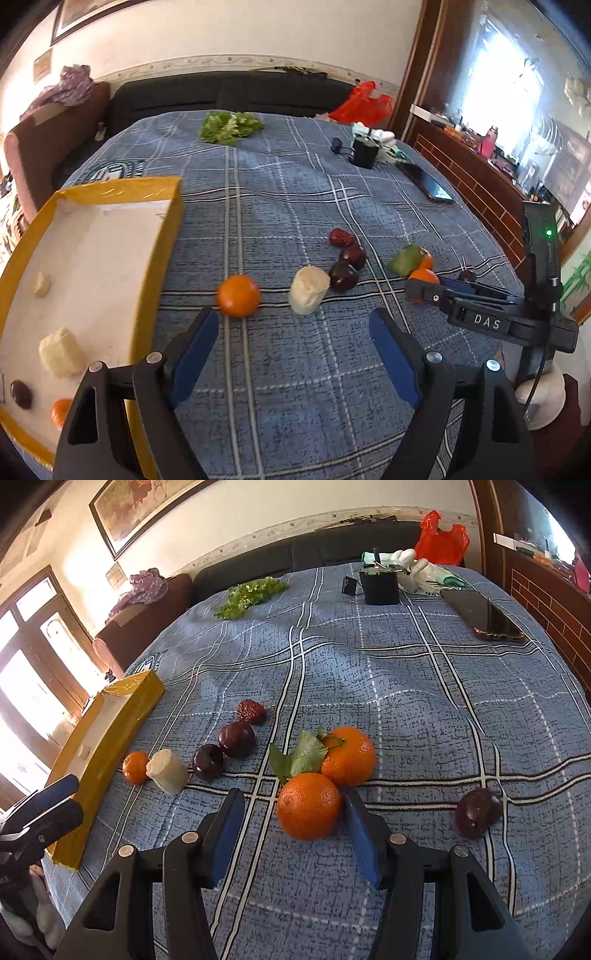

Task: Organize fruits
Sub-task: 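Grasp the round beige cake with the left tool while the right tool grasps an orange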

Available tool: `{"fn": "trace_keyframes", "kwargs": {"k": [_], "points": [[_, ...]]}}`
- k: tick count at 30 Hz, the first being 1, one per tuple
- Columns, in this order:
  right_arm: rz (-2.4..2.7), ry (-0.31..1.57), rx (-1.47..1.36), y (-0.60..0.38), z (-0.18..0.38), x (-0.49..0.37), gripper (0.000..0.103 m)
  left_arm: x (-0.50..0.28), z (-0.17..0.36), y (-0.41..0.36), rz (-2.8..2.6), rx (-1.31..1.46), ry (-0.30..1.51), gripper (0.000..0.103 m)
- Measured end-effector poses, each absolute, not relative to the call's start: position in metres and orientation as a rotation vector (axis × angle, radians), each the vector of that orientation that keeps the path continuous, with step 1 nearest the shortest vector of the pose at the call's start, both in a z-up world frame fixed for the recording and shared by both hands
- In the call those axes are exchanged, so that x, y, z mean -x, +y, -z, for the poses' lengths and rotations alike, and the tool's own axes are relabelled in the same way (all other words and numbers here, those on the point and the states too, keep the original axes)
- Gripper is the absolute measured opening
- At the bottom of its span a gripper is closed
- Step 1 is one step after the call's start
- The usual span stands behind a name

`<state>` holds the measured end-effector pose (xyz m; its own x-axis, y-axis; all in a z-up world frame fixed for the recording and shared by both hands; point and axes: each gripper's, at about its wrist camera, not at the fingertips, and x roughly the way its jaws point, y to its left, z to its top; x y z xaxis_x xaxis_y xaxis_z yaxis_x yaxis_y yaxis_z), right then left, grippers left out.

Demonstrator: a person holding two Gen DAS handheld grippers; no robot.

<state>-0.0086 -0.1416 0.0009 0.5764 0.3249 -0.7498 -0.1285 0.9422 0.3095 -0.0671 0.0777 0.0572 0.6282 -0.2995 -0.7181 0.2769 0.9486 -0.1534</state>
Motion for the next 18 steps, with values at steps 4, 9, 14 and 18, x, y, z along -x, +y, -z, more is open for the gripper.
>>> {"fn": "trace_keyframes", "kwargs": {"k": [4, 9, 14, 18], "points": [[-0.26, 0.938, -0.228, -0.143, 0.005, 0.006, 0.038, 0.051, -0.05, 0.056, 0.365, -0.026, 0.833, 0.082], [-0.266, 0.934, -0.237, -0.144, 0.005, 0.006, 0.038, 0.029, -0.041, 0.04, 0.396, -0.076, 0.844, 0.08], [-0.27, 0.936, -0.244, -0.145, 0.005, 0.005, 0.038, 0.014, -0.029, 0.027, 0.429, -0.137, 0.876, 0.071], [-0.289, 0.941, -0.259, -0.145, 0.005, 0.006, 0.038, 0.012, -0.021, 0.019, 0.422, -0.197, 0.888, 0.047]]}}
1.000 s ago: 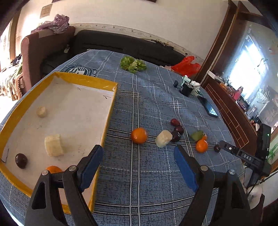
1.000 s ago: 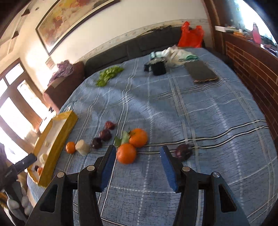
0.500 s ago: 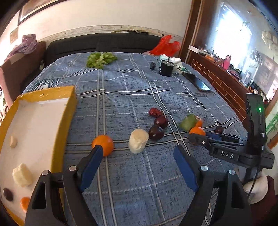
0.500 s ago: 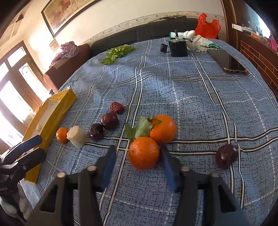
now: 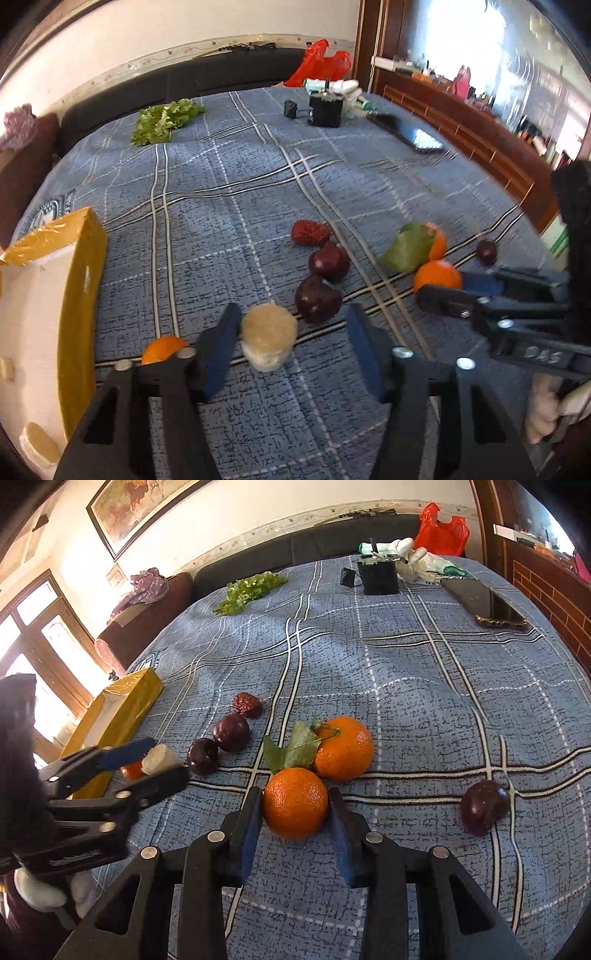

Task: Organize fruits
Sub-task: 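Grasp the round beige cake with the left tool while the right tool grasps an orange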

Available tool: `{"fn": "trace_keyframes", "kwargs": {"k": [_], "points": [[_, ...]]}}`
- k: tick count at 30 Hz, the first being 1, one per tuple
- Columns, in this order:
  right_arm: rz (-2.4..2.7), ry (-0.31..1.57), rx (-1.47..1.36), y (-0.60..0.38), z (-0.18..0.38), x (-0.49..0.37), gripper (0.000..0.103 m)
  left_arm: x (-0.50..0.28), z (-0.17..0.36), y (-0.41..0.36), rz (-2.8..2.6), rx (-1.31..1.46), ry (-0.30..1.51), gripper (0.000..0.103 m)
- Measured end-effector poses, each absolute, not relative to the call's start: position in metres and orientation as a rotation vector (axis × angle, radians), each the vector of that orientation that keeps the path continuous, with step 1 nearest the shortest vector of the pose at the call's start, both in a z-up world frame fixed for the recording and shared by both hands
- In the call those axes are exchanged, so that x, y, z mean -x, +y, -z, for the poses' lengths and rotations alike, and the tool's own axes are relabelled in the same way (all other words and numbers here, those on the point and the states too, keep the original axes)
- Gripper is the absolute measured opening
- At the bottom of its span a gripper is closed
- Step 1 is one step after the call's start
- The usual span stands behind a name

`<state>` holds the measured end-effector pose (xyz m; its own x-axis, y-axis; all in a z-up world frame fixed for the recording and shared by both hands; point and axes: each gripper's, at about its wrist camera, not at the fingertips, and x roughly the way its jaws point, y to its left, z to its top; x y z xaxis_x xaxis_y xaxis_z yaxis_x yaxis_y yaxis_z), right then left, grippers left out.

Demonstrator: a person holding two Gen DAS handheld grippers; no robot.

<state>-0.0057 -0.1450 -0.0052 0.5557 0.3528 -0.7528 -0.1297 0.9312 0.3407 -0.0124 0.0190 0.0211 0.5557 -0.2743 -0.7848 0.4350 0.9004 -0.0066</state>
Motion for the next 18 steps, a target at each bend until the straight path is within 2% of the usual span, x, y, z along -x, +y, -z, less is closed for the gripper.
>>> {"fn": "trace_keyframes", "kwargs": {"k": [1, 3, 4, 12, 18], "points": [[-0.289, 0.941, -0.258, -0.145, 0.005, 0.006, 0.038, 0.014, -0.021, 0.018, 0.403, -0.217, 0.879, 0.044], [-0.289, 0.941, -0.257, -0.144, 0.005, 0.006, 0.038, 0.014, -0.021, 0.022, 0.372, -0.227, 0.872, 0.028], [-0.288, 0.941, -0.257, -0.144, 0.005, 0.006, 0.038, 0.013, -0.022, 0.025, 0.366, -0.214, 0.873, 0.027], [-0.269, 0.93, -0.247, -0.144, 0.004, 0.008, 0.038, 0.026, -0.028, 0.038, 0.358, -0.141, 0.858, 0.027], [-0.25, 0.888, -0.247, -0.146, -0.002, 0.015, 0.038, 0.05, -0.058, 0.066, 0.314, -0.06, 0.796, 0.027]]}}
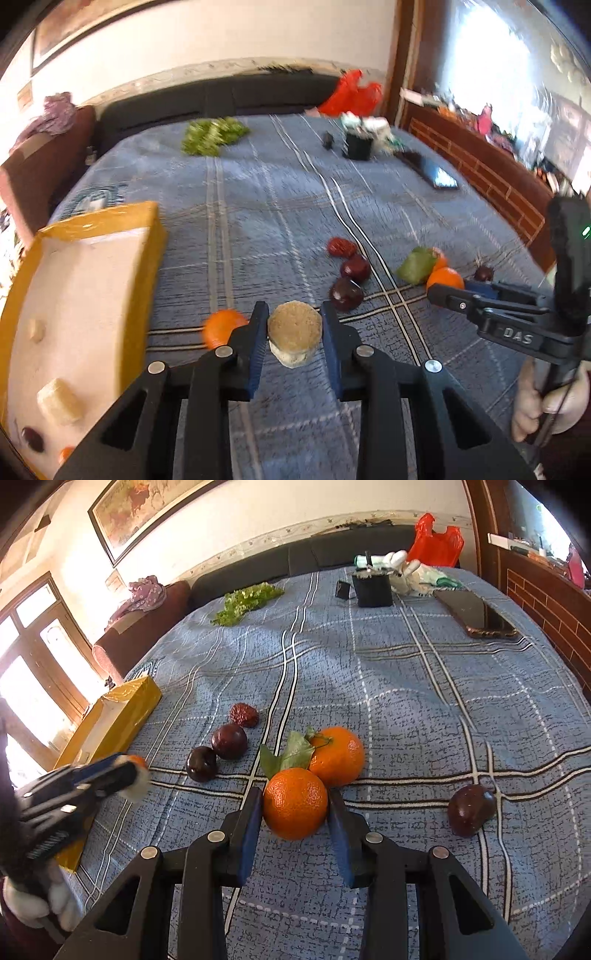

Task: Organize fruits
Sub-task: 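Grasp the round beige cake with the left tool while the right tool grasps an orange, then lower the cake and orange into the yellow tray and open both tools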

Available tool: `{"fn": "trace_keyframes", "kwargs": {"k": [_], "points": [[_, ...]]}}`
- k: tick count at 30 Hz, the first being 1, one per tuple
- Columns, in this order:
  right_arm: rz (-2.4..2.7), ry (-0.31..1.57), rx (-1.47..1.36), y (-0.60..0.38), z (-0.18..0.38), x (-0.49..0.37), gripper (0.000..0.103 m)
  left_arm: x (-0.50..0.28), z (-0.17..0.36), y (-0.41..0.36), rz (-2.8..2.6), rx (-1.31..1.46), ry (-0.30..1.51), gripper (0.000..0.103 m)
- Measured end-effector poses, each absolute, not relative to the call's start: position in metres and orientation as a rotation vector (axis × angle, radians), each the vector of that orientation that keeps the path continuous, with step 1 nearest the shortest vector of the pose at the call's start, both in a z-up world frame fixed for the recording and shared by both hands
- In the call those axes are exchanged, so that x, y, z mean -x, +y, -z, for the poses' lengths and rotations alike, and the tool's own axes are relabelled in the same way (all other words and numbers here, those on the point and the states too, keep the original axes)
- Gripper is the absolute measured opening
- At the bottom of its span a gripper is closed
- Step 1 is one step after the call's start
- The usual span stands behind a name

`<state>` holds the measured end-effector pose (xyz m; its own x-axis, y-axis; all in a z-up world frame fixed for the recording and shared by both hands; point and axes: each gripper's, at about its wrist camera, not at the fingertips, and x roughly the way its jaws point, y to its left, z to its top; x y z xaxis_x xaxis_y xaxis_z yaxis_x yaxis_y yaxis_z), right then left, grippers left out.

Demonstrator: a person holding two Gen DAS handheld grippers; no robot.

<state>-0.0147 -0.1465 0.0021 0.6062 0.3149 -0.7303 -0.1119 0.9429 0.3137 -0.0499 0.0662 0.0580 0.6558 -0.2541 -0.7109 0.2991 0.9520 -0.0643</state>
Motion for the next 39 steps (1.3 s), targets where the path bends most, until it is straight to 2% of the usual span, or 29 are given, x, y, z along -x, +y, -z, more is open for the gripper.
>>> {"fn": "trace_keyframes", "kwargs": {"k": [9, 19, 27, 35, 37, 39], "points": [[-0.32, 0.816, -0.242, -0.117, -0.038, 0.035, 0.038, 0.093, -0.094, 0.169, 0.088, 0.102, 0.719, 0.028], [-0.611, 0.853, -0.131, 0.017, -0.069, 0.034, 0.039, 0.121, -0.077, 0.308, -0.214, 0.295, 0.751, 0.028], [-0.73, 0.909, 0.041, 0.126, -0.054, 0.04, 0.039, 0.11, -0.055, 0.335, -0.217, 0.314, 0.786, 0.028], [-0.696, 0.952, 0.166, 0.167, -0.026, 0.037, 0.039, 0.092, -0.038, 0.346, -0.209, 0.335, 0.816, 0.028], [-0.694, 0.961, 0.179, 0.173, -0.023, 0.035, 0.04, 0.093, -0.04, 0.348, -0.201, 0.347, 0.806, 0.031], [-0.692, 0.963, 0.183, 0.176, -0.021, 0.034, 0.04, 0.096, -0.043, 0.351, -0.198, 0.369, 0.798, 0.044]]}}
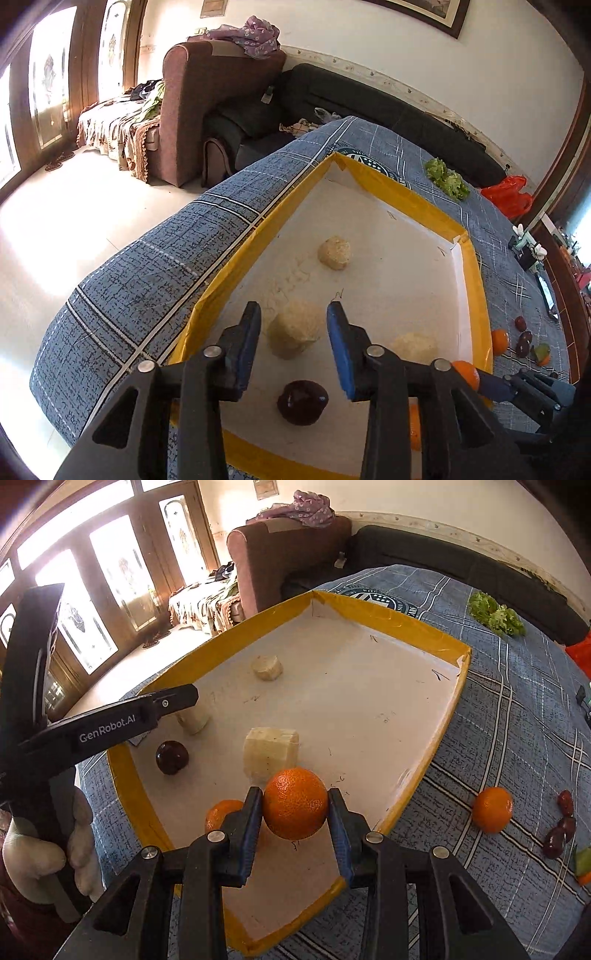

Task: Organize fruits
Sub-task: 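Lower the cake and orange into the yellow tray and open both tools, then move both open tools back toward the remaining fruits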

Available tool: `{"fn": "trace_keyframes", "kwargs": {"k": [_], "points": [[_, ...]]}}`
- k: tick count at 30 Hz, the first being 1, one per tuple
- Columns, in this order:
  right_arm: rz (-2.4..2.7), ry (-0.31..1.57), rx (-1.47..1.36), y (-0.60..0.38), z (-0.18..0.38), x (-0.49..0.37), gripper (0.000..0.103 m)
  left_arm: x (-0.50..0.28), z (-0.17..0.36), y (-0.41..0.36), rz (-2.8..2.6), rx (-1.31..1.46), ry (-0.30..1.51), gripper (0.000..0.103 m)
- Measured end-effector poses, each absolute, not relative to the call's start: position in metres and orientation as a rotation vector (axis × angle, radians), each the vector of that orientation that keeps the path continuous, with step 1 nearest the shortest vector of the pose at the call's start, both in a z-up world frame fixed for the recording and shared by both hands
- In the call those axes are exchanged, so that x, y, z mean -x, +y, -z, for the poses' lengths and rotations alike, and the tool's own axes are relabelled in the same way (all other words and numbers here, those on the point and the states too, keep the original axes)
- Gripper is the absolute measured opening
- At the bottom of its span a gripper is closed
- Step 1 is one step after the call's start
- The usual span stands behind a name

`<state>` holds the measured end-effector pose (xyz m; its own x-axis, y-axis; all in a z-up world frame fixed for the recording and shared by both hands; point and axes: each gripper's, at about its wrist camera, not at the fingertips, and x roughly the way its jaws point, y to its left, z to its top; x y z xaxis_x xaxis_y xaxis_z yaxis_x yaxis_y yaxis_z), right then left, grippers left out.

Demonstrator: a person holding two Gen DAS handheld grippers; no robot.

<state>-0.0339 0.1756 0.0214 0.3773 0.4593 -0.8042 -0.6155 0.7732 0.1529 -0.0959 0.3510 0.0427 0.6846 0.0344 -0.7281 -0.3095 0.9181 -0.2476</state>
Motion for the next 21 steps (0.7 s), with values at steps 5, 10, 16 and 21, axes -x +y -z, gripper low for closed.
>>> {"fn": "trace_keyframes", "kwargs": {"k": [5, 10, 16, 21], "points": [[-0.705, 0.941, 0.177, 0.176, -0.027, 0.037, 0.049, 0.109, -0.057, 0.355, -0.204, 0.41, 0.756, 0.057], [-0.7, 0.88, 0.138, 0.158, -0.048, 0.046, 0.058, 0.126, -0.074, 0.352, -0.184, 0.464, 0.717, 0.065], [-0.62, 0.84, 0.02, 0.095, -0.066, 0.045, 0.059, 0.14, -0.102, 0.323, -0.115, 0.463, 0.681, 0.073], [-0.466, 0.806, -0.083, 0.005, -0.077, 0.041, 0.059, 0.141, -0.119, 0.28, -0.031, 0.397, 0.68, 0.077]]}}
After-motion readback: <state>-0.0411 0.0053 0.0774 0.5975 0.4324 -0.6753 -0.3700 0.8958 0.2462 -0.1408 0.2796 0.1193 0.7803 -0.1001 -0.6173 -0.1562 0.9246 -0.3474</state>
